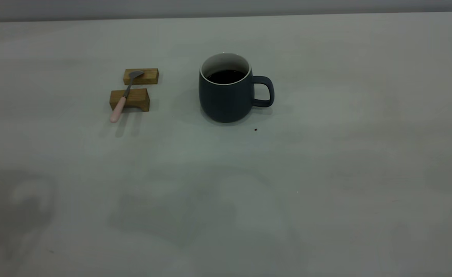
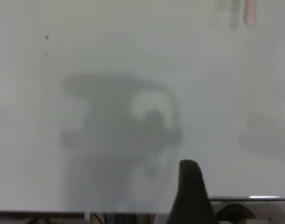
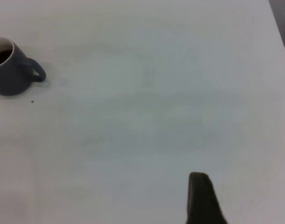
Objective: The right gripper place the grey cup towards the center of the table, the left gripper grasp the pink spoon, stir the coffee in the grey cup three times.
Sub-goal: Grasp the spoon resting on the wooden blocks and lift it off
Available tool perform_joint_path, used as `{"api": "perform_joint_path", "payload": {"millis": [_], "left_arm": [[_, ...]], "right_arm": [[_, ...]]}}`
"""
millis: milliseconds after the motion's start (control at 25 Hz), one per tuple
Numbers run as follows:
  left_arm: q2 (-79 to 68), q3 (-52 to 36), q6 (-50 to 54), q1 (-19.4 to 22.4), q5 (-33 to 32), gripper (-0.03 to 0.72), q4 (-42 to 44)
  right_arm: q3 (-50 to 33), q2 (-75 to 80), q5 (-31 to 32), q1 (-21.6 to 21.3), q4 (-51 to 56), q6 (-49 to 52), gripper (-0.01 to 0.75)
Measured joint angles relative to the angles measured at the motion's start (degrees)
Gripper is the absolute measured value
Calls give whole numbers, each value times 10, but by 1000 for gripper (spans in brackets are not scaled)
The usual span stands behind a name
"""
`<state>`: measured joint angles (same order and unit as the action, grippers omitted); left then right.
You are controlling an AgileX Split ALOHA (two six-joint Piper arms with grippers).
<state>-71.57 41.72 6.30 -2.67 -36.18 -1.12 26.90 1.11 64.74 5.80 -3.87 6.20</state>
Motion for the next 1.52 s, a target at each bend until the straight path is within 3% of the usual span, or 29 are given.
{"api": "perform_joint_path", "payload": {"millis": [240,520,880,1200,1280,1400,1520], "left_arm": [[-180,75,17,-7,65,588,-1],[-381,188,29,-62,107,587,-1],[-573,338,47,-100,108,587,-1],[-656,389,62,-105,102,580,0],[-665,396,63,-109,102,552,0],[-667,406,64,-111,97,445,-3],[-667,420,73,-111,87,235,-10]], "right_arm": [[0,0,0,0,0,0,493],[0,0,0,0,0,0,493],[0,0,0,0,0,1,493],[0,0,0,0,0,1,493],[0,0,0,0,0,1,493],[0,0,0,0,0,1,493],[0,0,0,0,0,1,493]]}}
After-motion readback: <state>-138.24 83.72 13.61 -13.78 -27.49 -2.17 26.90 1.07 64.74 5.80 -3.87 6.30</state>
